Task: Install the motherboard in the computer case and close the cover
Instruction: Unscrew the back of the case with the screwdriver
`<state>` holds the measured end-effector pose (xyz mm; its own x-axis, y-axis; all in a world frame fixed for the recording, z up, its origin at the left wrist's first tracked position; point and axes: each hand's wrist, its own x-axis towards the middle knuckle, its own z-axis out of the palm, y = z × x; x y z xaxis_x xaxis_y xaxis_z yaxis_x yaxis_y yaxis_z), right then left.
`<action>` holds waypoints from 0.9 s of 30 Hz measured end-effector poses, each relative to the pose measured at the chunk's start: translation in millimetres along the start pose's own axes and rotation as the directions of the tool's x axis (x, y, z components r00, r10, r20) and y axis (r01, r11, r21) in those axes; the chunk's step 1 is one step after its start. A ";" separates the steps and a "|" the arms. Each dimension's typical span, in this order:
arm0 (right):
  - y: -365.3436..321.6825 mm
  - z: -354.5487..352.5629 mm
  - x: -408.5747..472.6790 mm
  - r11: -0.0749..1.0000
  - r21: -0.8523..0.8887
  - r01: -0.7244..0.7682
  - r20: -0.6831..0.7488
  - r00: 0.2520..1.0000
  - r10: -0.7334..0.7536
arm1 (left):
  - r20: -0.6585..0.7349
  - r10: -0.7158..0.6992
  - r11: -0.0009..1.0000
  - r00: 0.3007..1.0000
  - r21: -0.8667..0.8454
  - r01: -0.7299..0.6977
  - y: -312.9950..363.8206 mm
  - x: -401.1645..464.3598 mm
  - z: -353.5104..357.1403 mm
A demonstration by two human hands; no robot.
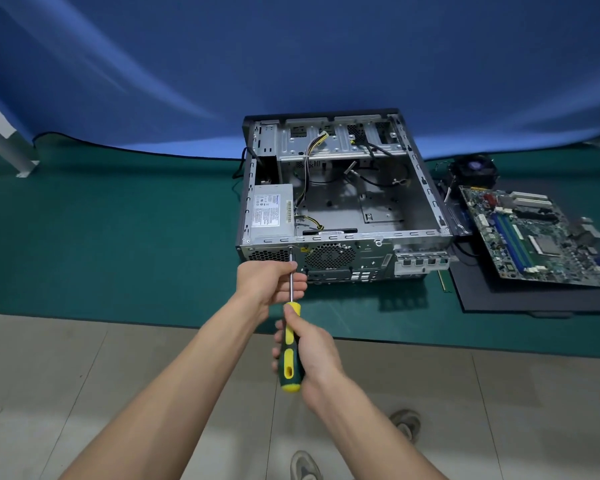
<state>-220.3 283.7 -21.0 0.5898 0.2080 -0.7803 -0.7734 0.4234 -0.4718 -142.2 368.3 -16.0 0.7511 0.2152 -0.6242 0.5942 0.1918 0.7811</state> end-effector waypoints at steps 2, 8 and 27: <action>-1.2 -0.1 -2.8 0.973 0.210 -0.093 0.152 0.986 0.061 | 0.020 0.001 1.000 1.000 -0.018 -0.001 0.2 -1.5 -1.1; -8.9 -0.8 -5.3 0.983 0.133 -0.125 0.165 0.981 0.102 | 0.058 -0.012 0.995 0.998 0.095 0.006 7.8 -4.7 -1.4; -8.7 -4.6 0.8 0.989 0.056 -0.139 0.114 0.985 0.132 | 0.048 -0.006 1.000 0.999 0.001 0.006 -1.9 1.1 1.0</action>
<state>-214.1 276.1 -19.4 0.5050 0.3612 -0.7839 -0.8338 0.4390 -0.3348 -142.2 367.2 -18.2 0.7606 0.1677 -0.6272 0.5989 0.1916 0.7776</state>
